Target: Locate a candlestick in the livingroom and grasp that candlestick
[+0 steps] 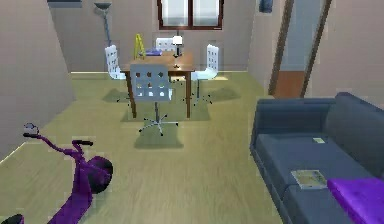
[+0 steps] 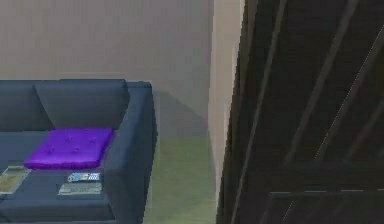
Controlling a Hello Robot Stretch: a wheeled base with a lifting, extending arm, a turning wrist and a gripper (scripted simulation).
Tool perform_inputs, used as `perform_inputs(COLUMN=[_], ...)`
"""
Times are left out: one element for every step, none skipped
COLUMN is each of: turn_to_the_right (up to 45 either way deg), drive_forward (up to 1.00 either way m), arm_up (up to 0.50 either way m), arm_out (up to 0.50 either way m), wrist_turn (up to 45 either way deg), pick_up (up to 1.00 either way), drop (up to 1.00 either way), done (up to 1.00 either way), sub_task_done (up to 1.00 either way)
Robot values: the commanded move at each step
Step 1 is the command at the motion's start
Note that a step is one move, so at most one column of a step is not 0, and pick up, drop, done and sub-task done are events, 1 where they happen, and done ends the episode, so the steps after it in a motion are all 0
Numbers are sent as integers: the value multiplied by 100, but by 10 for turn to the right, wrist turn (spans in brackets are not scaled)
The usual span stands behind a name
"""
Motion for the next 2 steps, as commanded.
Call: perform_inputs(turn_to_the_right=[30,0], drive_forward=[0,100], arm_up=[0,0], arm_out=[0,0], wrist_turn=[0,0], pick_up=[0,0], drop=[0,0], done=[0,0], sub_task_done=[0,0])
